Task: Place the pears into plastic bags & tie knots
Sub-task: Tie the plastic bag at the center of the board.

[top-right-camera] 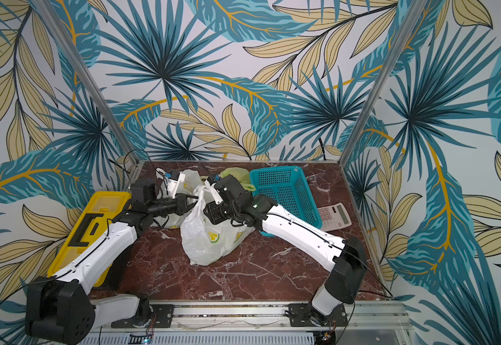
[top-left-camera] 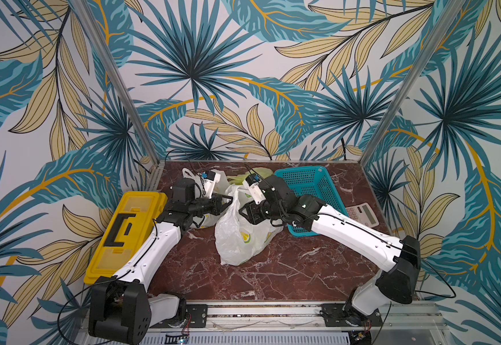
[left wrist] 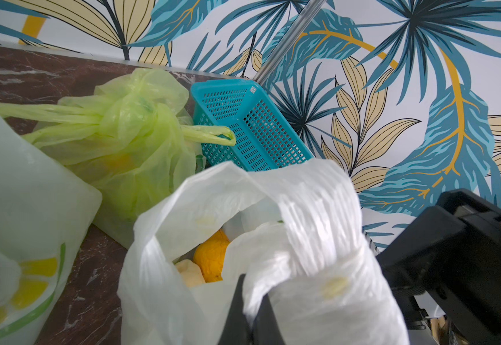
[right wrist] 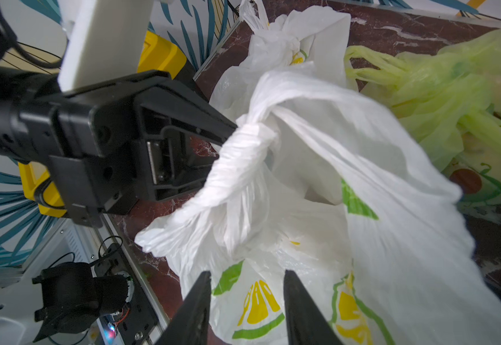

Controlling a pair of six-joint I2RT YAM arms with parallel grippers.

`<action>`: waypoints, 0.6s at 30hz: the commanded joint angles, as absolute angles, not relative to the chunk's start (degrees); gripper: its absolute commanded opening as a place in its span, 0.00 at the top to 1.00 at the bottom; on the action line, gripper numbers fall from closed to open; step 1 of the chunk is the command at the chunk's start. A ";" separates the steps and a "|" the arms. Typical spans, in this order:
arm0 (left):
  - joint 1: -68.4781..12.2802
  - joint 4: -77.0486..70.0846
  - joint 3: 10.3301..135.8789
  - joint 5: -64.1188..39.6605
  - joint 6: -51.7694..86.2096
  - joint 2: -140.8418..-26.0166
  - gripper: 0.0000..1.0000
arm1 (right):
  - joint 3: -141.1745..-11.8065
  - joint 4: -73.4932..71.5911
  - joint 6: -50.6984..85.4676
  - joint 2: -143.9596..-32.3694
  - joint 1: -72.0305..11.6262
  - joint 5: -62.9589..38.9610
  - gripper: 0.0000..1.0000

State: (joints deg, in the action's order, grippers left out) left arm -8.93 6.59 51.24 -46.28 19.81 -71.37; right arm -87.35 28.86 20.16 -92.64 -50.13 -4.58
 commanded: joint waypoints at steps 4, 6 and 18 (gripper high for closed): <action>-9.42 6.06 50.56 -46.28 19.48 -71.08 1.00 | -90.27 25.54 23.31 -97.71 -50.09 -6.45 0.54; -9.93 6.06 50.60 -46.07 19.43 -71.19 1.00 | -91.88 25.10 24.40 -99.53 -50.02 -6.54 0.52; -9.01 6.04 50.59 -45.20 18.81 -69.67 1.00 | -87.62 28.33 21.95 -94.04 -47.23 -5.34 1.00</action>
State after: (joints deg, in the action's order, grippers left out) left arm -9.63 6.59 51.24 -45.95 19.77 -71.31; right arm -90.24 26.46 23.16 -98.67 -48.51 -5.52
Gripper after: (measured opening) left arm 0.046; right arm 0.050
